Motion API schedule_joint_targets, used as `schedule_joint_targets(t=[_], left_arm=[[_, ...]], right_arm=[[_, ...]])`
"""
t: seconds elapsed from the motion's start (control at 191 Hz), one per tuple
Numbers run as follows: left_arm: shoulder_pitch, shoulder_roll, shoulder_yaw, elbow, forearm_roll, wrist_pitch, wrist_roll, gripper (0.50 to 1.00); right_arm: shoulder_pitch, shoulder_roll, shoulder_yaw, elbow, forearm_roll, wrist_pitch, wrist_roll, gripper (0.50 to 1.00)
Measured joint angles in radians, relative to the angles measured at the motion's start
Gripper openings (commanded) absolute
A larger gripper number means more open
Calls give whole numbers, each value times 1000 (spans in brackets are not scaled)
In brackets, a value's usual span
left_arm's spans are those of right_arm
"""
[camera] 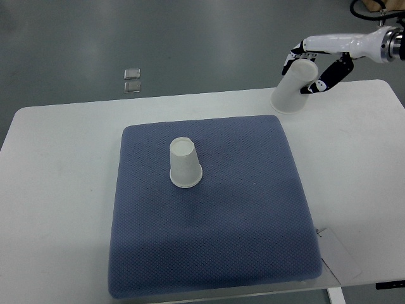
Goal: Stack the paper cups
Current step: 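Carry the held cup over the upside-down cup and lower it on top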
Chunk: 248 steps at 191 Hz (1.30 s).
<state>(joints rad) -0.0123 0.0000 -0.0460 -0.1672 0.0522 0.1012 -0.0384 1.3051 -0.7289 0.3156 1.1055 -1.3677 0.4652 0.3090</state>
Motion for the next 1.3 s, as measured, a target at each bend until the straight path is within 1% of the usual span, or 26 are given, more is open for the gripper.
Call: schedule_joint_targets(t=[0.115,0.236,0.362,0.504,0.813,1.201,1.301], left_arm=[[0,0,0,0,0,0,0,1000],[0,0,0,0,0,0,0,1000],[0,0,0,0,0,0,0,1000],[0,0,0,0,0,0,0,1000],[0,0,0,0,0,0,0,1000],[0,0,0,0,0,0,0,1000],[0,0,0,0,0,0,0,1000]], right_arm=[[87,87,-2,0,8,51,-4,500],[141,194,-12,-4,9,67,-15,500],[154,292,-17,-9,8,77,-33,500],[138,365,-22,-14,8,95,-36,500],[92,417,-44,-32,7,108,-37,500],[65,454,-43,-43,6,87,-66,500],[53,465,-43,-53,4,71,-77,500]])
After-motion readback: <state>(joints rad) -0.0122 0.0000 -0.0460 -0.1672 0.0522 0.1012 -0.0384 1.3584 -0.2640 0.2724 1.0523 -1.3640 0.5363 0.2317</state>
